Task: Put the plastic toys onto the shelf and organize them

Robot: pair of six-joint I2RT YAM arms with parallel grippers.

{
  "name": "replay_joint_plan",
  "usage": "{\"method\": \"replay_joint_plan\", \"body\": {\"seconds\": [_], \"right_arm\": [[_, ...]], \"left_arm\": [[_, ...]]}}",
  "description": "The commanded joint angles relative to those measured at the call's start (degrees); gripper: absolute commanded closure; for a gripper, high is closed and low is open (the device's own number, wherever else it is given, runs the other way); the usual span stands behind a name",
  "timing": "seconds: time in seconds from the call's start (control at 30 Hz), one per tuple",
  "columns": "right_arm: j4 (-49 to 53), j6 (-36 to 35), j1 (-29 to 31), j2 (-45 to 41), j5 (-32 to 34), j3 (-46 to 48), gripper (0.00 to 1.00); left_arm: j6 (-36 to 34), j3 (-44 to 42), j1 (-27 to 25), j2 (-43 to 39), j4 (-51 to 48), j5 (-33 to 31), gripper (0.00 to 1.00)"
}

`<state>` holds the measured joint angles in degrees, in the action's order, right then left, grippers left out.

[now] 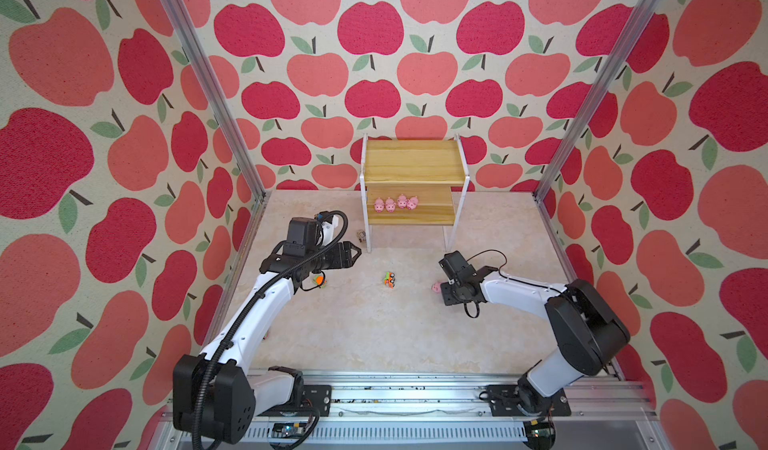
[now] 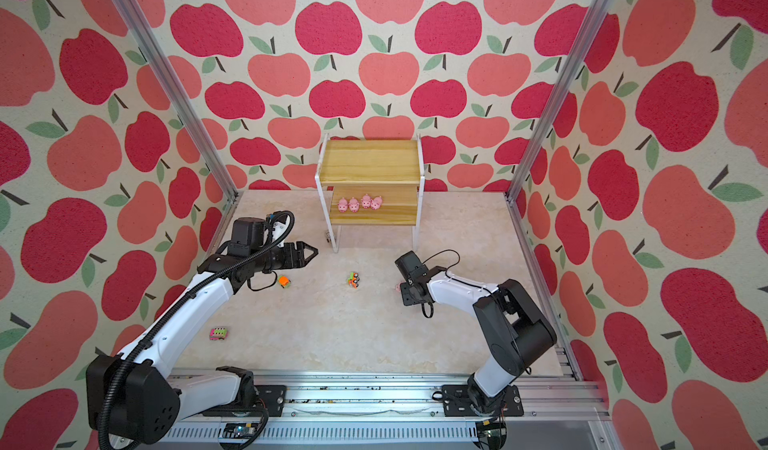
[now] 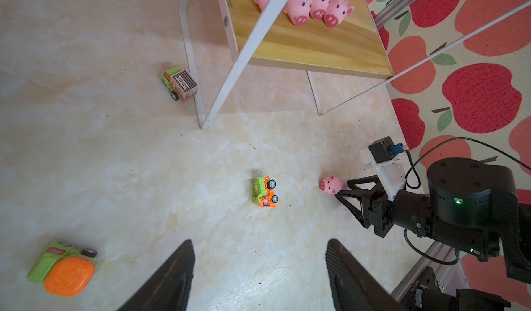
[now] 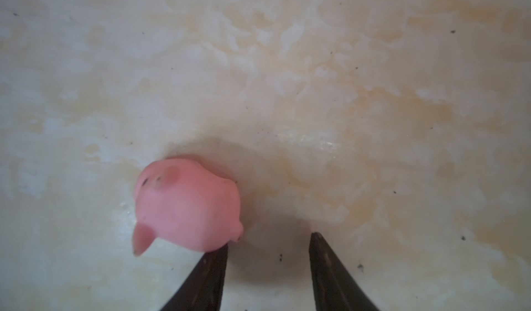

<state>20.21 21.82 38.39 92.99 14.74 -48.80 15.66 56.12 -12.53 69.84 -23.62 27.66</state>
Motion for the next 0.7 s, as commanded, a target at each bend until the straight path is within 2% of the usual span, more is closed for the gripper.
{"method": "replay_joint_plan", "body": {"seconds": [0.0, 0.37, 0.47, 0.67], "right_arm": [[-1.05, -2.72, -1.17, 1.7, 2.62, -2.12, 0.5], [-5.9, -6.44, -2.27, 7.05, 3.65, -8.5, 0.44], [-5.3, -7.58, -2.35, 7.74, 5.72, -10.5, 0.41], [-4.82, -6.42, -2.19, -0.38, 8.89, -5.71, 0.39]], "left_arm": [[-1.32, 0.74, -0.38, -1.8, -0.38, -0.72, 0.25], [-2.37, 1.11, -0.72, -4.31, -2.6, -0.77, 0.25], [-3.29, 1.74, -1.2, -4.66, -3.83, -0.59, 0.24], [-4.65, 1.33, -2.08, -6.16, -5.06, -1.18, 0.23]]}}
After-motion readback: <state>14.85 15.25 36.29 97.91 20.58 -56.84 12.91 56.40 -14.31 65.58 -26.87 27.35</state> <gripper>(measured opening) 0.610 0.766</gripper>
